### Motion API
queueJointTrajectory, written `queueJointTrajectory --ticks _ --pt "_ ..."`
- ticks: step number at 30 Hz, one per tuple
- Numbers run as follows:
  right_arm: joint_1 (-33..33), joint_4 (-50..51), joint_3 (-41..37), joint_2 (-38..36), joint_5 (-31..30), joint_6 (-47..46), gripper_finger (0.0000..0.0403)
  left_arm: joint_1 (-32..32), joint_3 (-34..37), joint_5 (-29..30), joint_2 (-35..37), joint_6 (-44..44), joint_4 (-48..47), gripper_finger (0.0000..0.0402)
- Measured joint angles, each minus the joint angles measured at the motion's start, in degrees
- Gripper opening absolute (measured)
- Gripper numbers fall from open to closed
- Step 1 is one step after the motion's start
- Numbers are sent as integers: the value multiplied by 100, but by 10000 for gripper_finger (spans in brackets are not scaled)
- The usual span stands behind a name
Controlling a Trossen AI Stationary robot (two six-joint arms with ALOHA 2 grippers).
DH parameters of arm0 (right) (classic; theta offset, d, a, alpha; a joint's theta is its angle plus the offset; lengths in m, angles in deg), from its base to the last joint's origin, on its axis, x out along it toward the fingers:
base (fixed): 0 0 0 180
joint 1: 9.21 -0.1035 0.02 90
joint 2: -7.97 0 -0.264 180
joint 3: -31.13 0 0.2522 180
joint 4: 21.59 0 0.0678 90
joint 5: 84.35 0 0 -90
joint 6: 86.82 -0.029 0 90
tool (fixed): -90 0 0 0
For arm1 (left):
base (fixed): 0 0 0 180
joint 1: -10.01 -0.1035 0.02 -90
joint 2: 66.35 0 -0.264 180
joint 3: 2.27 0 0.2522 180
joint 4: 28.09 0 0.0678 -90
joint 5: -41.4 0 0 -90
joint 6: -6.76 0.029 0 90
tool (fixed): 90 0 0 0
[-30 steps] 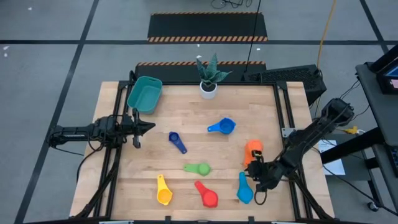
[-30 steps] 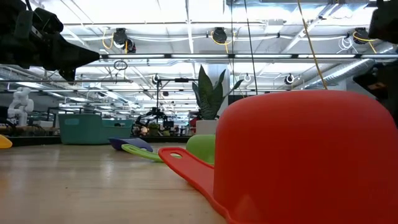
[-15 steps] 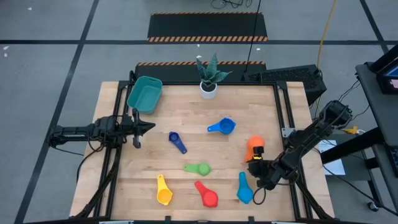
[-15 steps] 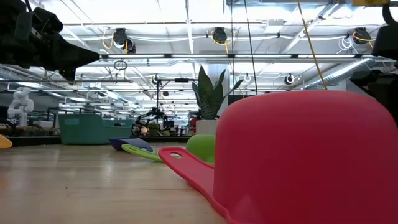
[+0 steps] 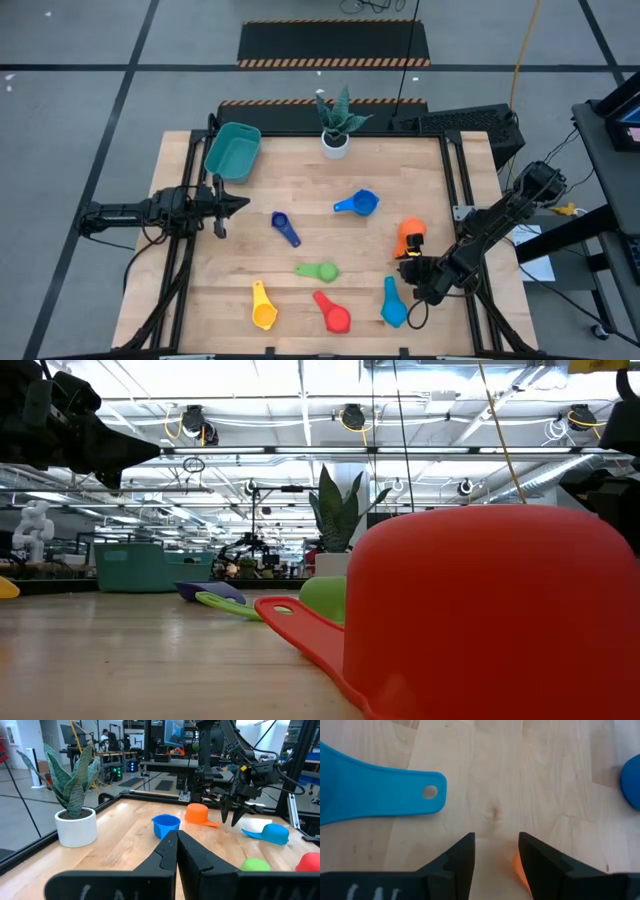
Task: Nest measuring cups in basket
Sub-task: Stack the blue measuring cup on top of the orange measuring cup
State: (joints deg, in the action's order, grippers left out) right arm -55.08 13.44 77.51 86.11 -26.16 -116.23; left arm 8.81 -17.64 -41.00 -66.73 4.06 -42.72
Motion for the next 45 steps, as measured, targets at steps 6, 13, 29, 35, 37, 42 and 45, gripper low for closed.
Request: queueJointTrajectory --ticks 6,13,29,35,37,42,45 --pt "0 70 0 0 -140 -144 146 -1 0 -2 0 59 -2 6" --pt "6 315 -2 67 -316 -479 146 -2 0 -2 0 95 -4 6" --pt "2 255 12 850 -708 -773 69 -2 1 0 0 149 -4 6" --pt "9 385 -13 703 -634 -728 8 1 2 0 0 146 20 6" --pt "11 361 -11 636 -612 -756 9 0 4 0 0 146 41 6" --pt "17 373 62 433 -586 -688 3 -1 16 10 0 144 112 6" --pt "102 354 205 285 -714 -432 2 -1 22 17 2 150 316 6"
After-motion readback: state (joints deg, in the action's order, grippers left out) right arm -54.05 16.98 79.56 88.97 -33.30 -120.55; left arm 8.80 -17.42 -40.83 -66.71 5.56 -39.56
